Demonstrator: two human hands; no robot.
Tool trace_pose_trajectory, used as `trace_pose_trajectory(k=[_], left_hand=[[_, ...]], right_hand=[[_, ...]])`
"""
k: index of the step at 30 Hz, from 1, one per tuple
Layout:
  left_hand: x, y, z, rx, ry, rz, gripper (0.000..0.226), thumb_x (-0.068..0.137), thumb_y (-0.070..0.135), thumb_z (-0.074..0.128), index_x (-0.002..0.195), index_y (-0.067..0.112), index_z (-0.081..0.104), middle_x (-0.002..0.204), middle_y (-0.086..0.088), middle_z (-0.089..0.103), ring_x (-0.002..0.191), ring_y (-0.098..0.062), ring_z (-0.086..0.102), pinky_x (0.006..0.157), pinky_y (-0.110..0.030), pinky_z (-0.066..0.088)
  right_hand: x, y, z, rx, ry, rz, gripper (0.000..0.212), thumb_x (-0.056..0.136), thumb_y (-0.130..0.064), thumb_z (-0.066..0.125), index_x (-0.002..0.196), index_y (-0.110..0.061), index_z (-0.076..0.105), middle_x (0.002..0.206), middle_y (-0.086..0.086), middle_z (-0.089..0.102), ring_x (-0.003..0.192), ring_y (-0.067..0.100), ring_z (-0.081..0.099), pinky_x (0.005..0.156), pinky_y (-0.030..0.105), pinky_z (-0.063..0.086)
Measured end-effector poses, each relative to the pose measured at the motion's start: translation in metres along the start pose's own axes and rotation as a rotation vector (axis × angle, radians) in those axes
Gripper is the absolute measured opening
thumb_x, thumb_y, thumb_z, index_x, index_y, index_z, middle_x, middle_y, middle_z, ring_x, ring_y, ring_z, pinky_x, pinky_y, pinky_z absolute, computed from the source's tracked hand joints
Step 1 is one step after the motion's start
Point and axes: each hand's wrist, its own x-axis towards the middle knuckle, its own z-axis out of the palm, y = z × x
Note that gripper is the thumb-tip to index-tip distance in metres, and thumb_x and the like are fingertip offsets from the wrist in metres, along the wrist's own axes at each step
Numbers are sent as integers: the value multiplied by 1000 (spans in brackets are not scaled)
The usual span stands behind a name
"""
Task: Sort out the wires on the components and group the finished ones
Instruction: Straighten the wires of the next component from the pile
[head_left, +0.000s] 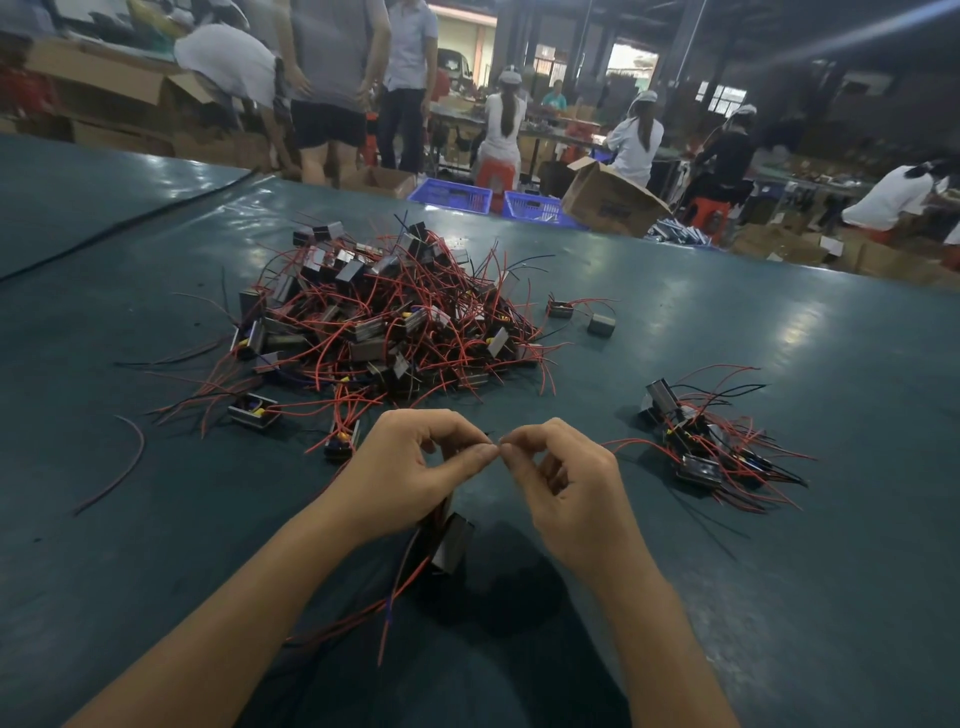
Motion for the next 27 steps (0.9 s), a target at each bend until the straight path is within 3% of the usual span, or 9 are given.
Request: trace_pose_trajectory(k=[4,8,11,15,17,20,27], left_hand=[[-1,-1,1,15,4,5,7,86,22,72,85,28,74,75,14,71,77,-11,66,74,-37,52],[-1,-1,3,24,18,45,3,84,19,74,84,22,75,75,10,70,74,-10,65,72,-33,51],[-1,-1,5,42,8,64,2,84,19,74,86,18,75,75,10,70,74,-11,64,71,-33,50],[0,-2,2,4,21,17,7,86,18,72,85,24,74,74,13,70,74,-10,65,71,-34,52],[1,-2,0,-6,25,-11,9,87,18,72,84,27,74,72,16,70,72,-9,65,70,-36,53],[1,-2,0,-19,13,-32,8,87,17,71,85,24,74,72,15,70,71,-9,65,72,-44,54],[0,-3,0,-27,-1,-35,6,87,22,71,85,26,74,74,13,71,72,-9,66,74,-48,54]], right_hand=[[0,-3,1,-6,-33,42,19,94,-29,58,82,-16,63,69,-18,48,56,8,46,53,24,40],[1,-10,4,62,-32,157,24,91,-25,55,68,-24,50,59,-16,46,52,8,42,53,19,31],[1,-10,6,130,-16,264,26,86,-28,56,61,-22,54,51,-13,47,47,6,40,49,15,29],[1,-11,2,160,43,203,7,84,-28,67,83,-21,68,71,-11,61,50,9,49,49,15,35],[1,-12,1,165,56,104,10,85,-22,70,94,-22,69,83,-12,62,54,11,52,47,18,39],[1,-10,0,74,47,-1,7,88,-17,70,94,-20,71,87,-14,59,56,10,53,47,21,41],[2,-5,-1,13,7,18,6,90,-24,67,89,-20,71,84,-17,57,59,7,52,55,12,37]])
